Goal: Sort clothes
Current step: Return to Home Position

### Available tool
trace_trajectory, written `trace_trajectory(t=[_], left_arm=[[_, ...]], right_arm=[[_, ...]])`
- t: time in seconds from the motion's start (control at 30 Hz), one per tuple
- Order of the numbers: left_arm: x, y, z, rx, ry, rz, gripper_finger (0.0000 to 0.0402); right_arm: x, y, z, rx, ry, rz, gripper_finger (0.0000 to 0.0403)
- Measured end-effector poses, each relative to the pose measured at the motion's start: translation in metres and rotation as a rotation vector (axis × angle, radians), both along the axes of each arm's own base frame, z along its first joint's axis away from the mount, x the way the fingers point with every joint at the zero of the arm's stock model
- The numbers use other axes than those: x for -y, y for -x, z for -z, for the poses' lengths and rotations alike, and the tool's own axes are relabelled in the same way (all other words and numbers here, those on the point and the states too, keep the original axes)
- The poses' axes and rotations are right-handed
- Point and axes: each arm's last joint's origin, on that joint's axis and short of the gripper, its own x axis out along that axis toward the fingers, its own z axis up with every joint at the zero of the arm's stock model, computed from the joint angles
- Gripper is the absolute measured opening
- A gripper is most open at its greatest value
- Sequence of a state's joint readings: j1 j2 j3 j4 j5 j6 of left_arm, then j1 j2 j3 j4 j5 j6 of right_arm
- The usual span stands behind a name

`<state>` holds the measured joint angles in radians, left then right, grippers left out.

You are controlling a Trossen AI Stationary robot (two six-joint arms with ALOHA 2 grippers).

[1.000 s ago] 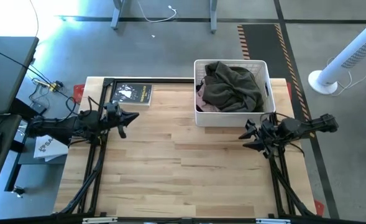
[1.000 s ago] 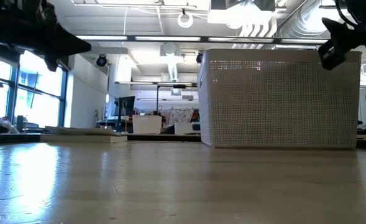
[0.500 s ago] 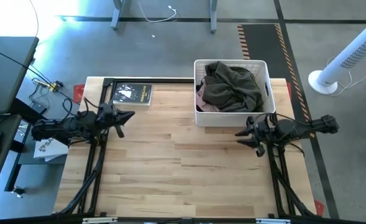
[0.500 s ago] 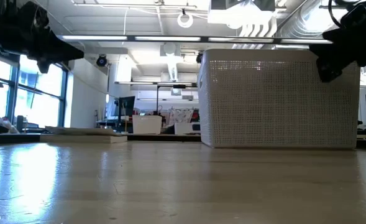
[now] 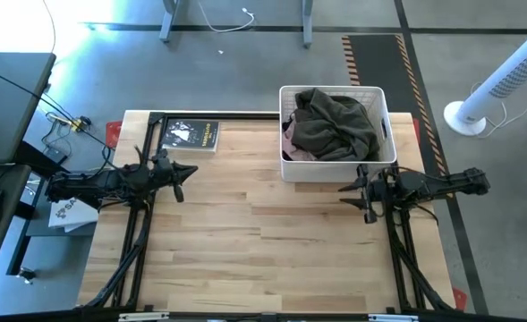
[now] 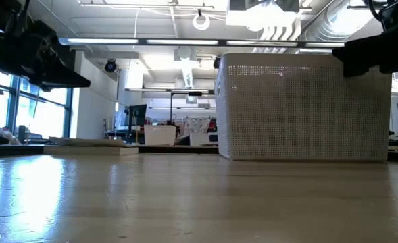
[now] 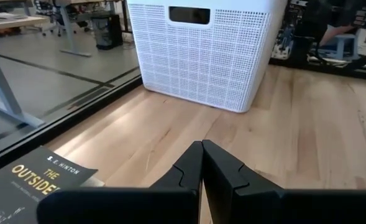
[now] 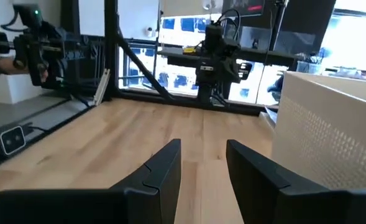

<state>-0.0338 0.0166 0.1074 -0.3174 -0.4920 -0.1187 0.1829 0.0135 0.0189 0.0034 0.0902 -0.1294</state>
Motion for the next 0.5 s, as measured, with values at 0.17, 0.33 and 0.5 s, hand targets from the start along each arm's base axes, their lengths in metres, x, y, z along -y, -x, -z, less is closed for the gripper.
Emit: trace_trajectory(t=[0.17,0.33,0.5], left_arm=[[0.0,0.0,-0.0001,0.001,0.0,0.001,0.0007],[0.0,0.0,-0.0001,0.001,0.001,0.002,0.0007],[0.0001,-0.0001,-0.0001,0.001,0.001,0.003,0.0007]], right_arm=[[0.0,0.0,0.0,-0.006,-0.063,-0.001,0.0124],[0.0,0.0,0.0,-0.008,-0.085,-0.001,0.0124],[0.0,0.0,0.0,-0.007,-0.079,-0.001,0.0124]])
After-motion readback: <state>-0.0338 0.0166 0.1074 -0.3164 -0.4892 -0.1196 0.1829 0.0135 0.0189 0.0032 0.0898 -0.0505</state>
